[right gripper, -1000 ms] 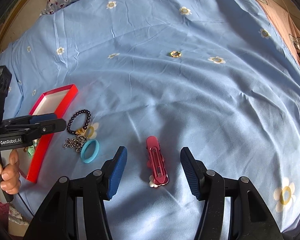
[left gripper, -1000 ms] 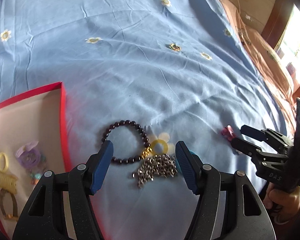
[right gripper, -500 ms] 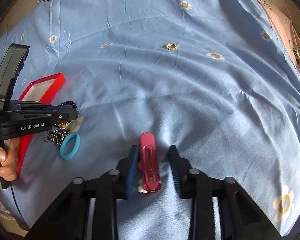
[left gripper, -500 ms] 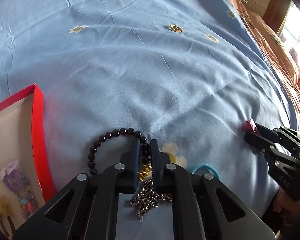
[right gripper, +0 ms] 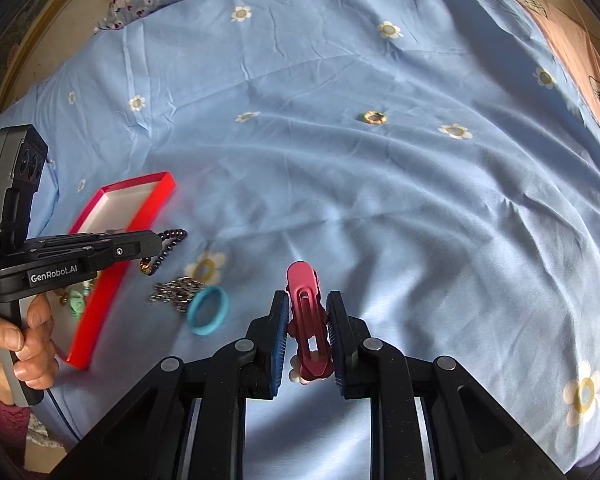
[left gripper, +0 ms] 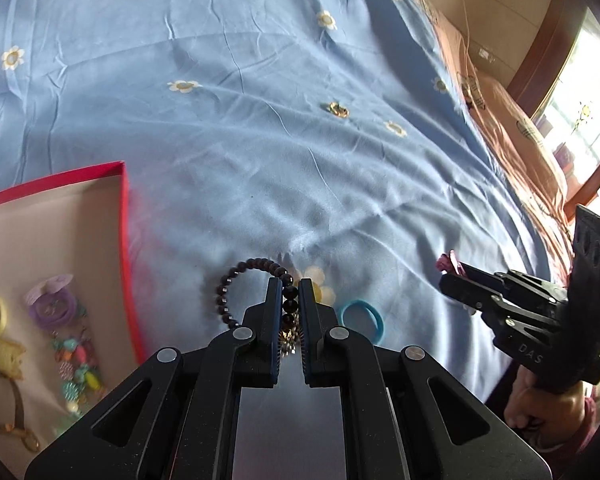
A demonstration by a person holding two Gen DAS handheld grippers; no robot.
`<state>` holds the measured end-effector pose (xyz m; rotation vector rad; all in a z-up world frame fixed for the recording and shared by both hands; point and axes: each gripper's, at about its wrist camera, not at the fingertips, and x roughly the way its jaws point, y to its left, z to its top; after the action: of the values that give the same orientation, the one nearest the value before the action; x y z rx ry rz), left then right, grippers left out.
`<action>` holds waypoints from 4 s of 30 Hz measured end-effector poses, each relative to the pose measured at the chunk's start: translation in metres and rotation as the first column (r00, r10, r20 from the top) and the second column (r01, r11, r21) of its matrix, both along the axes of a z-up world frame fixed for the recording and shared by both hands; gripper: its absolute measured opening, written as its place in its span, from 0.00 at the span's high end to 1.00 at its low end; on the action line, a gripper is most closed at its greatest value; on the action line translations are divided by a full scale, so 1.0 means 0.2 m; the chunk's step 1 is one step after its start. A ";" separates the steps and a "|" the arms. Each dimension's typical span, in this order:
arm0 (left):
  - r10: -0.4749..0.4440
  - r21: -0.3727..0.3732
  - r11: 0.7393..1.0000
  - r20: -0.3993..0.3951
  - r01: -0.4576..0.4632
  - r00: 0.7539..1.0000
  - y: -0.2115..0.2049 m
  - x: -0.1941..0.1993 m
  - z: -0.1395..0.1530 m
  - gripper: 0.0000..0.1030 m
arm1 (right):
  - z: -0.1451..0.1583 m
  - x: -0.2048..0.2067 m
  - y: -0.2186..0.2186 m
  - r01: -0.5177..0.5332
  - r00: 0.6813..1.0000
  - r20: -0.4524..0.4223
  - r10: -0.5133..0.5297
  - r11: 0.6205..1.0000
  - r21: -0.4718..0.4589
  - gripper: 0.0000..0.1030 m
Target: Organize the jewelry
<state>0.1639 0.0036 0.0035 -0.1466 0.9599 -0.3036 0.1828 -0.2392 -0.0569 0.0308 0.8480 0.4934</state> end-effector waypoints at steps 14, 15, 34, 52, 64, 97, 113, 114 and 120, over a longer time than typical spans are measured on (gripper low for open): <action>0.060 -0.070 0.996 0.068 -0.056 0.996 0.18 -0.27 0.17 0.94 | 0.15 -0.15 0.23 -0.128 0.991 0.038 0.125 0.989 0.079 0.81; 0.066 -0.073 0.995 0.070 -0.061 0.995 0.19 -0.28 0.18 0.94 | 0.15 -0.16 0.25 -0.138 0.990 0.041 0.135 0.987 0.081 0.81; 0.205 -0.119 0.973 0.074 -0.195 0.976 0.52 -0.53 0.20 0.94 | 0.19 -0.31 0.59 -0.313 0.950 0.044 0.310 0.941 0.131 0.81; 0.328 -0.131 0.937 0.023 -0.323 0.944 0.78 -0.66 0.08 0.94 | 0.09 -0.38 0.95 -0.454 0.888 -0.007 0.459 0.881 0.135 0.81; 0.402 -0.121 0.908 -0.030 -0.402 0.915 0.95 -0.71 -0.05 0.94 | -0.04 -0.36 1.12 -0.494 0.864 -0.057 0.500 0.864 0.092 0.81; 0.465 -0.018 0.883 -0.086 -0.468 0.881 1.04 -0.71 -0.22 0.93 | -0.14 -0.34 1.32 -0.559 0.826 -0.107 0.554 0.829 -0.026 0.80; 0.471 -0.029 0.880 -0.076 -0.474 0.879 1.03 -0.73 -0.19 0.73 | -0.13 -0.35 1.30 -0.545 0.835 -0.105 0.540 0.838 -0.025 0.75; 0.478 -0.029 0.877 -0.068 -0.480 0.876 1.03 -0.74 -0.18 0.65 | -0.12 -0.35 1.29 -0.539 0.839 -0.098 0.535 0.842 -0.026 0.72; 0.507 -0.051 0.860 -0.032 -0.508 0.861 1.03 -0.81 -0.14 0.45 | -0.04 -0.38 1.18 -0.493 0.869 -0.034 0.494 0.869 0.033 0.56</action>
<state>0.0028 0.2104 -0.0247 -0.4497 0.8939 0.1609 0.1066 -0.0038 -0.0645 -0.1605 0.8914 0.9901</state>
